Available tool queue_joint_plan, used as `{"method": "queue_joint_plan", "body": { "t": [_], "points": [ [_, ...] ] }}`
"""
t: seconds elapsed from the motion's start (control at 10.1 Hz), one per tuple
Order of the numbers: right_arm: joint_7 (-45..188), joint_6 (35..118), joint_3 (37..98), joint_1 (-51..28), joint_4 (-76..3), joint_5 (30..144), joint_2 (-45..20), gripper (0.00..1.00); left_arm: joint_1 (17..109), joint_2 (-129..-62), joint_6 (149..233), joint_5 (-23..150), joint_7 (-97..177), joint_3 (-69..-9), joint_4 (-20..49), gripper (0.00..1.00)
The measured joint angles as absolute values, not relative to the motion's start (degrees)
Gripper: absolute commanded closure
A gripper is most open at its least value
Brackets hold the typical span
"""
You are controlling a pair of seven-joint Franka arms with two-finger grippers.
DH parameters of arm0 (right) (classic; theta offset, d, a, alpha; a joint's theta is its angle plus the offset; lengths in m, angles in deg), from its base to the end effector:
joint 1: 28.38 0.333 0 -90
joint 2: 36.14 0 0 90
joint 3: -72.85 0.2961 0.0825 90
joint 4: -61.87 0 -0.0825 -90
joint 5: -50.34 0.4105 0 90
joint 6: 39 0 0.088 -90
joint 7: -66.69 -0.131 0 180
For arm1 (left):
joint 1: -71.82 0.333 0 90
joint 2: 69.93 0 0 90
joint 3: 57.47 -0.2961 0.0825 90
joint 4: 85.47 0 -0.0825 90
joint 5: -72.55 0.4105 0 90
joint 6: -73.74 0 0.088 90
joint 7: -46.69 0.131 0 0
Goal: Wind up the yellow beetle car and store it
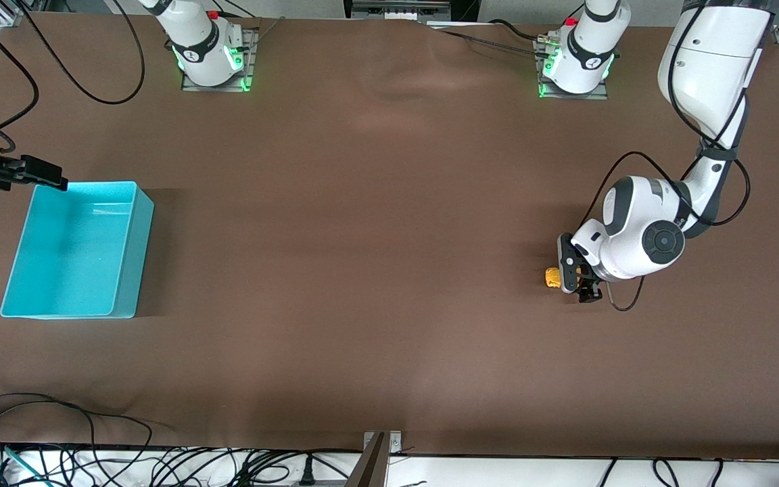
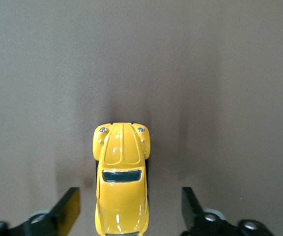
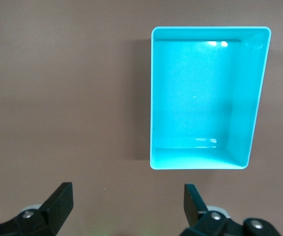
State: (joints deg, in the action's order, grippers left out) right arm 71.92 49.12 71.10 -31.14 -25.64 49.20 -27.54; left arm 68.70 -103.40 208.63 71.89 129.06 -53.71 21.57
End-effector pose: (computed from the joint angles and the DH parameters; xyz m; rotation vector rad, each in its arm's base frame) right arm 0.6097 -0.0497 0.5099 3.1212 0.0208 -0.2203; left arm 0.6272 -0.0765 0.1320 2.1868 -2.1206 -0.0755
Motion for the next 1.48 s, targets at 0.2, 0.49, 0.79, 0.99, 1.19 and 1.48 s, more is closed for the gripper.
{"method": "queue_joint_plan", "body": {
  "t": [0.2,0.49,0.79,0.99,1.19,1.48],
  "points": [
    [71.9,49.1,71.1,-31.1,-25.6,49.2,-27.5,0.00,68.6,-103.9,210.4,71.9,129.1,-53.7,21.9,0.68],
    [71.9,49.1,71.1,-31.1,-25.6,49.2,-27.5,0.00,68.6,-104.2,211.3,71.9,129.2,-53.7,21.9,1.00],
    [71.9,49.1,71.1,-31.1,-25.6,49.2,-27.5,0.00,68.3,-104.2,211.5,71.9,129.4,-53.6,21.9,1.00],
    [71.9,49.1,71.1,-31.1,-25.6,49.2,-27.5,0.00,68.2,-104.2,211.6,71.9,131.4,-53.6,21.9,1.00],
    [71.9,49.1,71.1,-31.1,-25.6,49.2,-27.4,0.00,68.6,-104.2,211.6,71.9,133.0,-53.8,21.9,1.00],
    [71.9,49.0,71.1,-31.1,-25.6,49.2,-27.4,0.00,71.7,-104.4,211.4,71.9,135.2,-54.6,21.9,1.00]
  ]
}}
